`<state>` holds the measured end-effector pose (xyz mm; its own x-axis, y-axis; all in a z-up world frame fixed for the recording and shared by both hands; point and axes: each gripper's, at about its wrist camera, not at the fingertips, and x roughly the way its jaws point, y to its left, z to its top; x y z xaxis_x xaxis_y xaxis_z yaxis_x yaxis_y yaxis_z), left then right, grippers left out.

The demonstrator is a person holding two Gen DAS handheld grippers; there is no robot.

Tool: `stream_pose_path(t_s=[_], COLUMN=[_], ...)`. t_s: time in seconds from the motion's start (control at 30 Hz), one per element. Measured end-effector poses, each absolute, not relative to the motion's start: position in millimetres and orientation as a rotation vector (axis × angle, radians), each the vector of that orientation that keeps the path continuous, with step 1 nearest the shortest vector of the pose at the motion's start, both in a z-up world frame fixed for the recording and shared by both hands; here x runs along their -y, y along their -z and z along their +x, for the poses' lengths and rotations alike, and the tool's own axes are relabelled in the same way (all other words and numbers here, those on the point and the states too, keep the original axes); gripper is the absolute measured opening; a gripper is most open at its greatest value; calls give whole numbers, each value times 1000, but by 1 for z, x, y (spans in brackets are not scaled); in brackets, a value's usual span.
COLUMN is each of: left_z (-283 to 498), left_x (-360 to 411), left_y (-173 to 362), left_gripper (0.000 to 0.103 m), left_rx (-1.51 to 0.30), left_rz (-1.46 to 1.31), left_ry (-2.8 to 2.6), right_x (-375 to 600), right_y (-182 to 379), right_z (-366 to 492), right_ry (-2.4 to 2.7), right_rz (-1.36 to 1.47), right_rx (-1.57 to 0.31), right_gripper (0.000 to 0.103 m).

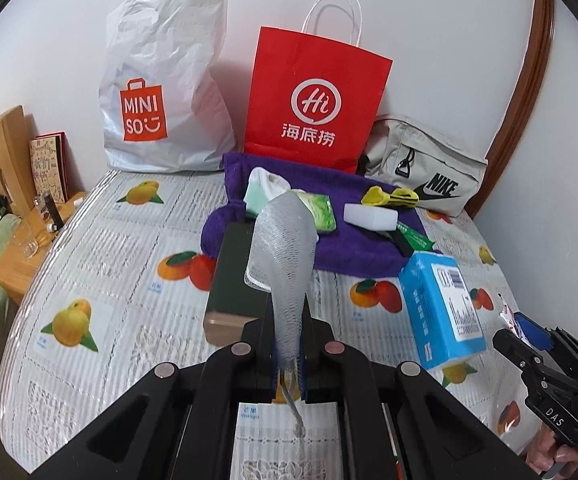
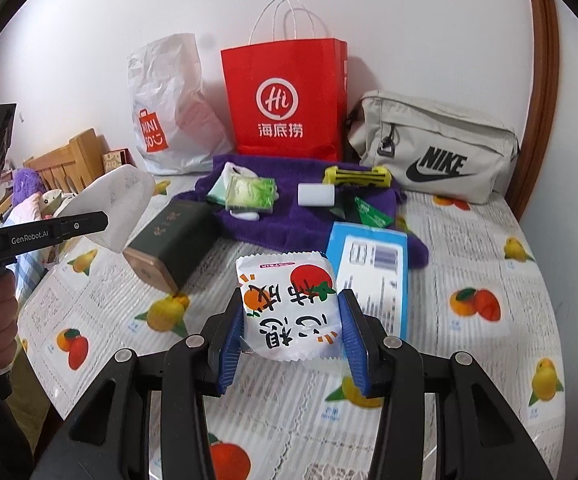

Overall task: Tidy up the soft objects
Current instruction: 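Carry the mesh bag and snack packet over the purple towel with both tools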

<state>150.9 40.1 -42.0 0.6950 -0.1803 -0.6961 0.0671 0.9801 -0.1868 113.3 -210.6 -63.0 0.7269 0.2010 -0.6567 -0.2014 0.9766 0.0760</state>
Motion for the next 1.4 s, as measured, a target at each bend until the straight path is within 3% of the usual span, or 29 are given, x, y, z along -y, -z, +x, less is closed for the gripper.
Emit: stream_pose_path(t_s=[0.87,1.4], left_z=[217,274], left_x=[-40,-39], left_y=[28,49], left_gripper=[7,7], left_rx=[-781,-831], left_rz=[-149,-162], left_ry=[141,116], right_x=[219,244], right_y=[51,87], right_z=[195,275], right_ry=[-197,-153], right_rz=[18,35], right_rx=[-736,-820], right_gripper=[45,45])
